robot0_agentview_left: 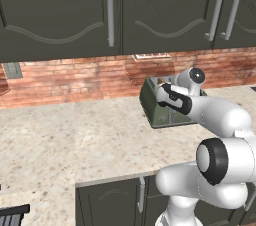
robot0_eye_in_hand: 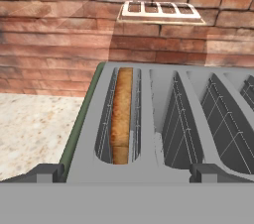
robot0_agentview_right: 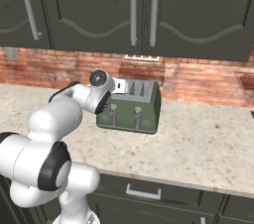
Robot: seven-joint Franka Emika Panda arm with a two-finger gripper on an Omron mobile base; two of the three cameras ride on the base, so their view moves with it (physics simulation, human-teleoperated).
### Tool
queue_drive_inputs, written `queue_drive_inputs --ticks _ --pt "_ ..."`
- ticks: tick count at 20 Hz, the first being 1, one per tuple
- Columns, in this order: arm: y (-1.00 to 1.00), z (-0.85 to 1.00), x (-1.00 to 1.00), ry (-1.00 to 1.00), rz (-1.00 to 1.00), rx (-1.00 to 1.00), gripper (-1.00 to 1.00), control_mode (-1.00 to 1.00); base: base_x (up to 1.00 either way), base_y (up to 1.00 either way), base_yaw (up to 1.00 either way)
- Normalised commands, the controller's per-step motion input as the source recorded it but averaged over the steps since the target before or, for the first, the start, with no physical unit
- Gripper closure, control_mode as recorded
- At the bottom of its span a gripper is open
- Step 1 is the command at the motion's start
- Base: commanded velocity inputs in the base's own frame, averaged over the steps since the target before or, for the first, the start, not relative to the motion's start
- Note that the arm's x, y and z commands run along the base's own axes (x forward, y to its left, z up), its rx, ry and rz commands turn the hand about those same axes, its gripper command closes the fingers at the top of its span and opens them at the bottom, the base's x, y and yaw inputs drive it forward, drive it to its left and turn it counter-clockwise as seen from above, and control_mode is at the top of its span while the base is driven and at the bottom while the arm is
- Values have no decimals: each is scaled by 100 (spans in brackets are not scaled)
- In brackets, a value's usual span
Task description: Start the toaster. Once the lever pops up, take the bread to the plate on the dining counter.
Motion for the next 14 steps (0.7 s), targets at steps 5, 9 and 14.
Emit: queue_drive_inputs --ticks 5,9,14 --pt "0 0 0 0 0 0 -100 -100 0 0 0" --pt "0 0 0 0 0 0 -100 -100 0 0 0" --pt "0 0 0 0 0 0 -100 -100 0 0 0"
